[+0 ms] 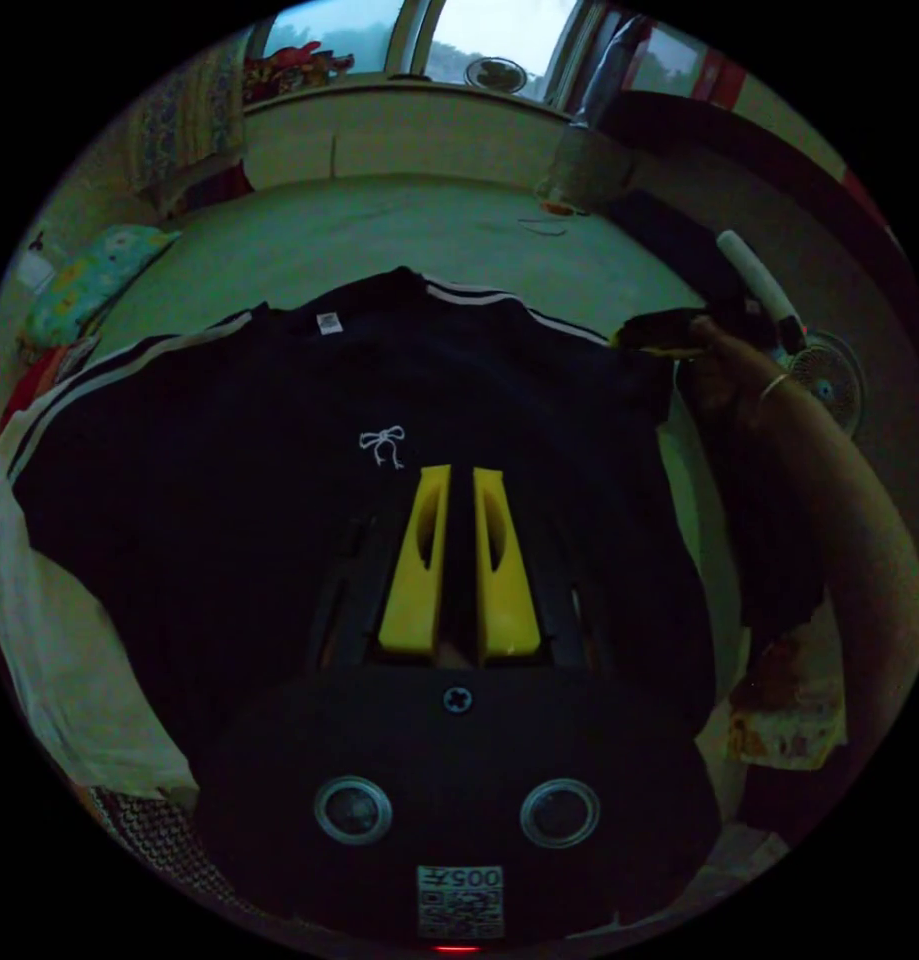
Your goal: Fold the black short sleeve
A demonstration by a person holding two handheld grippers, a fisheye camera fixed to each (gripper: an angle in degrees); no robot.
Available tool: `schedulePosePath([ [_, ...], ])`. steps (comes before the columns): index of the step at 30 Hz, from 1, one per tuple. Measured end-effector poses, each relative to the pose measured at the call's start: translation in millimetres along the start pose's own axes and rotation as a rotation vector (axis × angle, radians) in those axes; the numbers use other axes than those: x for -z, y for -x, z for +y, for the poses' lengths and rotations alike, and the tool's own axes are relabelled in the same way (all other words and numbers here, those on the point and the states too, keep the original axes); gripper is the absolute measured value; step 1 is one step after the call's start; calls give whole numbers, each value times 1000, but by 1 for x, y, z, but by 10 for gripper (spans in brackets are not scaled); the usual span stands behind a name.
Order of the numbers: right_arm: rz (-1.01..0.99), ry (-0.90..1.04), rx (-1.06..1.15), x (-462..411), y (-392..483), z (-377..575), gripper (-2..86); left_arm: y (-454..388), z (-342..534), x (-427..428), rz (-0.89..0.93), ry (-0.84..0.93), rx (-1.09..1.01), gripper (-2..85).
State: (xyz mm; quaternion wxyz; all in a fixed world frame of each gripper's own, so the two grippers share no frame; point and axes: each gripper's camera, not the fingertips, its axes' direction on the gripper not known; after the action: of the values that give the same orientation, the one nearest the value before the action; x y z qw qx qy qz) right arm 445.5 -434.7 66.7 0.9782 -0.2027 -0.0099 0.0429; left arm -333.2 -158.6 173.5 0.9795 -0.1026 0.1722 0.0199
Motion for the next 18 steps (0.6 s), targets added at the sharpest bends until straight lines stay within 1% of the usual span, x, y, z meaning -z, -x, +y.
schedulePosePath([
  [1, -8, -5, 19, 2, 1, -1, 72, -4, -6, -1, -8, -2, -8, 57],
  [2, -61, -22, 51, 6, 1, -3, 46, -8, -12, -1, -10, -7, -17, 56],
  [3, -85, -49, 37, 13, -2, -5, 17, -10, -14, 0, -14, -10, -21, 56],
  [5, -68, -93, 7, 23, -9, -9, 5, -14, -23, 1, -39, -22, -24, 55],
  [10, 5, -147, -33, 50, -23, -22, 0, -18, -38, 3, -54, -38, -12, 54],
  [13, 86, -166, -57, 62, -31, -30, -1, -19, -47, 3, -59, -48, -5, 54],
  [15, 167, -200, -119, 75, -41, -36, -1, -20, -52, 2, -47, -48, 1, 54],
  [18, 170, -292, -197, 94, -52, -37, 3, -22, -60, 1, -39, -58, 0, 55],
])
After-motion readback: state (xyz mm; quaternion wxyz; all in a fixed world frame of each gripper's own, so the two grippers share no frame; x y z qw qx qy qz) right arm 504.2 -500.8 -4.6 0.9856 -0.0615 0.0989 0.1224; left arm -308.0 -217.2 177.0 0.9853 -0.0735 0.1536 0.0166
